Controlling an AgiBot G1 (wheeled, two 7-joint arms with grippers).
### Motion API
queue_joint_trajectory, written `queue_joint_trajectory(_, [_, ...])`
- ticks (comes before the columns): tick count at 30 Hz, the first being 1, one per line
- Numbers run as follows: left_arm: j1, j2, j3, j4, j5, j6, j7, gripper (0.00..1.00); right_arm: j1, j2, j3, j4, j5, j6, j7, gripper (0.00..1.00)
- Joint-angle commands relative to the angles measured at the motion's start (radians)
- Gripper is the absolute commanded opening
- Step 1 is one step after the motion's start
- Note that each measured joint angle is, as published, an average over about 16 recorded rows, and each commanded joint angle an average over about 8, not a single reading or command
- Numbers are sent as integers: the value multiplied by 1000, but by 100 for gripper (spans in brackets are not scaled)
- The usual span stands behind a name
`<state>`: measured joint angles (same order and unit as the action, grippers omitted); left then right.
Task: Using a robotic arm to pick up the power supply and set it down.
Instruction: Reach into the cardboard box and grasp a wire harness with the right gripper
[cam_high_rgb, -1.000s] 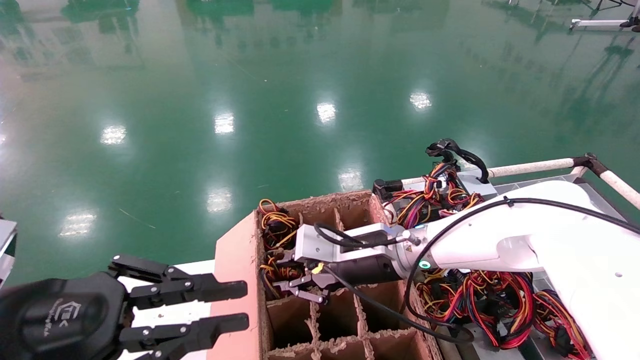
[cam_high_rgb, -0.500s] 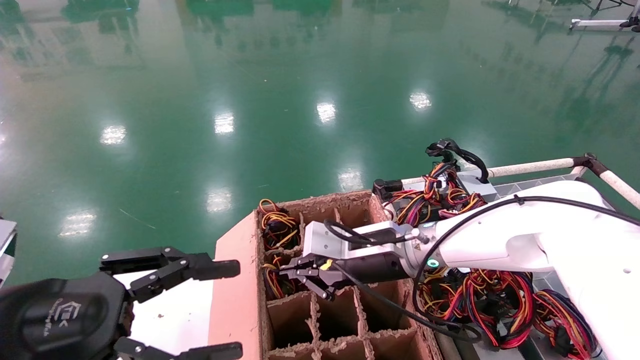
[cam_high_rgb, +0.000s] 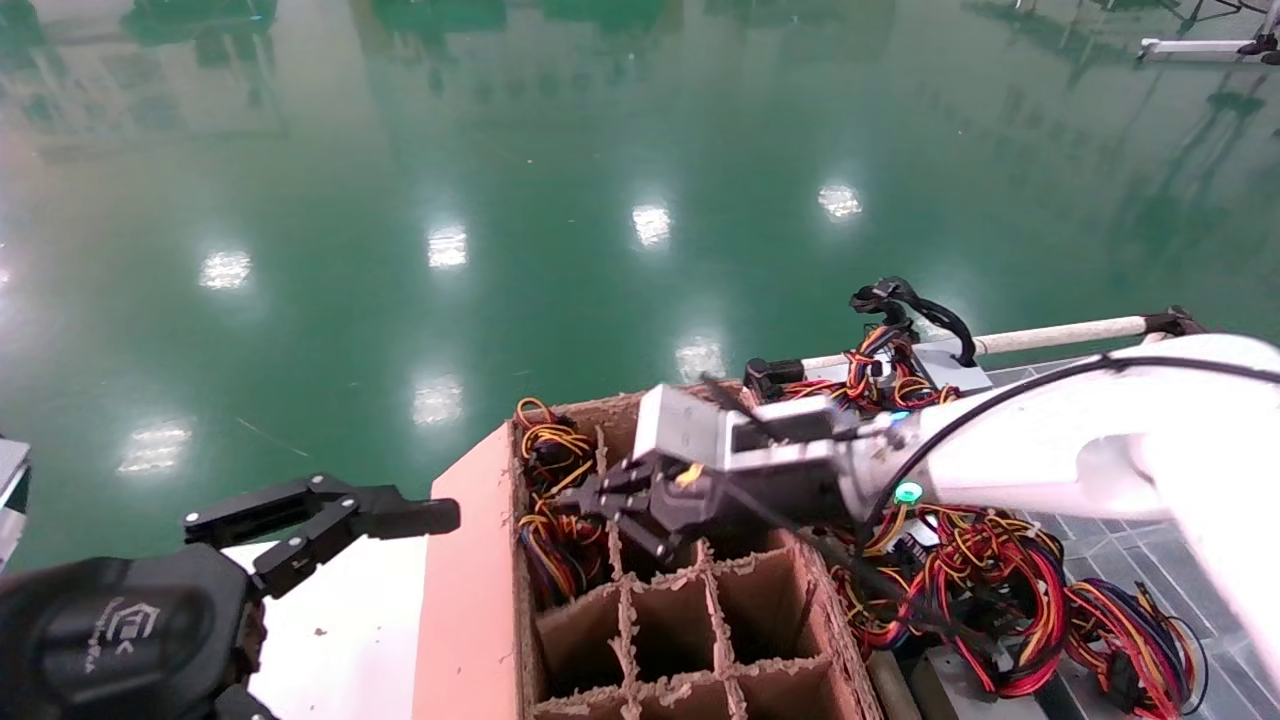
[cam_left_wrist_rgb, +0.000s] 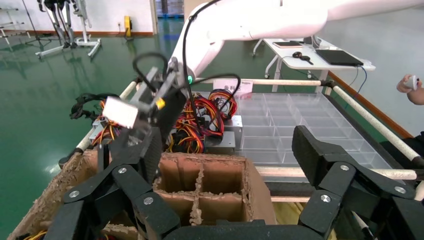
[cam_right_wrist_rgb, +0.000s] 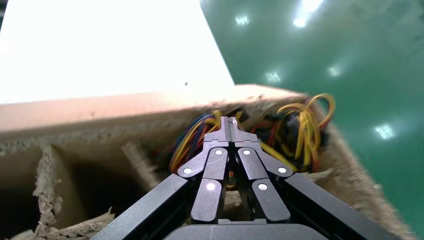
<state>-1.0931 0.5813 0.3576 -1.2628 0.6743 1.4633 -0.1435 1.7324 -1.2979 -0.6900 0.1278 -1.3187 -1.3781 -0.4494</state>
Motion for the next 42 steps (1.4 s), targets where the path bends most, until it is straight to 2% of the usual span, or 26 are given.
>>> queue_joint_trajectory(1, [0, 0, 0, 0, 0, 0, 0, 100, 11, 9, 8, -7, 12, -17, -2, 0])
queue_joint_trajectory(5, [0, 0, 0, 0, 0, 0, 0, 100, 30, 18, 11, -13, 17, -41, -2, 1])
queue_joint_trajectory(6, [0, 0, 0, 0, 0, 0, 0, 100, 33, 19, 9, -14, 15, -44, -2, 7])
queue_joint_trajectory(12, [0, 0, 0, 0, 0, 0, 0, 100, 36, -6, -25, -8, -36, -14, -19, 82])
queue_joint_trajectory(13, [0, 0, 0, 0, 0, 0, 0, 100, 35, -13, -32, -5, -46, -5, -23, 94])
queue_joint_trajectory(14, [0, 0, 0, 0, 0, 0, 0, 100, 34, -20, -38, -1, -56, 5, -28, 100])
queue_joint_trajectory(27, [0, 0, 0, 0, 0, 0, 0, 100, -5, -49, -92, 143, -108, 137, -36, 100])
queue_joint_trajectory(35, [0, 0, 0, 0, 0, 0, 0, 100, -20, -45, -128, 204, -131, 163, 8, 100])
queue_joint_trajectory(37, [0, 0, 0, 0, 0, 0, 0, 100, -23, -45, -136, 215, -135, 168, 18, 93])
queue_joint_trajectory(38, [0, 0, 0, 0, 0, 0, 0, 100, -24, -45, -139, 221, -137, 170, 22, 84])
queue_joint_trajectory(42, [0, 0, 0, 0, 0, 0, 0, 100, -30, -45, -153, 242, -144, 183, 34, 35])
